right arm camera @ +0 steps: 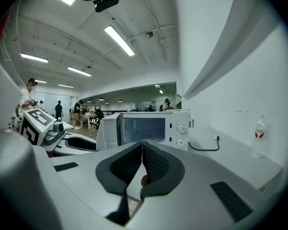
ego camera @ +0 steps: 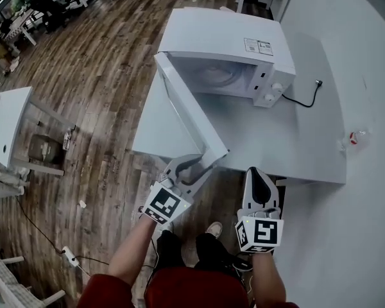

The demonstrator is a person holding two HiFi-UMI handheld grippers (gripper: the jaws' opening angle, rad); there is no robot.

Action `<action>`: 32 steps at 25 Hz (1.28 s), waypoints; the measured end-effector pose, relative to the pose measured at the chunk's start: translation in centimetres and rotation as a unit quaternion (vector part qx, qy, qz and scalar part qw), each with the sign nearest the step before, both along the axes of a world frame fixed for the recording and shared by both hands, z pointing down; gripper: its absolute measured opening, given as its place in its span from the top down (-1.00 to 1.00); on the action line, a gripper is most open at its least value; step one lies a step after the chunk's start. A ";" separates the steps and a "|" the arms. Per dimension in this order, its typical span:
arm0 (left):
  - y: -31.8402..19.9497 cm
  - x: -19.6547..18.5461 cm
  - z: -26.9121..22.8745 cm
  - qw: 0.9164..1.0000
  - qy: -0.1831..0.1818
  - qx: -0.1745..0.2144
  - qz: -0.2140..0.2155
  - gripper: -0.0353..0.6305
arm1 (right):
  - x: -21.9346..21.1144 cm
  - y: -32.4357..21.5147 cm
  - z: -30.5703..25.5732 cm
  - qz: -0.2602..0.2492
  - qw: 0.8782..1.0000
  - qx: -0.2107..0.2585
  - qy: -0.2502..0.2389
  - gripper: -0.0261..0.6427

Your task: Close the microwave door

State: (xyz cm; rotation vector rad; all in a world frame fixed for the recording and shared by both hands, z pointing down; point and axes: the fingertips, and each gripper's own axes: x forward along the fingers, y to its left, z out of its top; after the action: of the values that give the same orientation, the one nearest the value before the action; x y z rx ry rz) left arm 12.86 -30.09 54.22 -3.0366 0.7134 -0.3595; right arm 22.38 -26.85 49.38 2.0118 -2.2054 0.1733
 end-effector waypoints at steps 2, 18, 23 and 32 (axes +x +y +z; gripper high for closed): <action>-0.5 1.3 0.1 1.000 0.002 -0.001 -0.023 0.46 | 1.6 -0.1 -0.2 -0.007 1.000 0.003 0.000 0.83; -5.5 9.6 0.2 0.987 0.025 0.007 -0.156 0.47 | 10.7 -3.0 -0.8 0.024 0.999 0.027 0.010 0.83; -7.4 11.8 0.0 0.983 0.038 0.012 -0.177 0.47 | 12.5 -5.2 -0.8 0.041 0.998 0.034 0.017 0.83; -10.7 15.0 -0.3 0.982 0.055 0.017 -0.178 0.48 | 14.2 -9.1 -0.1 0.057 0.998 0.025 0.009 0.83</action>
State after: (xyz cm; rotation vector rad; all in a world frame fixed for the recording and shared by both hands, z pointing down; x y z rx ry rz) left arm 27.83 -40.75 53.92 -2.9053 1.2613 -0.1758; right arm 36.55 -35.98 49.26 2.1576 -2.1068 0.1124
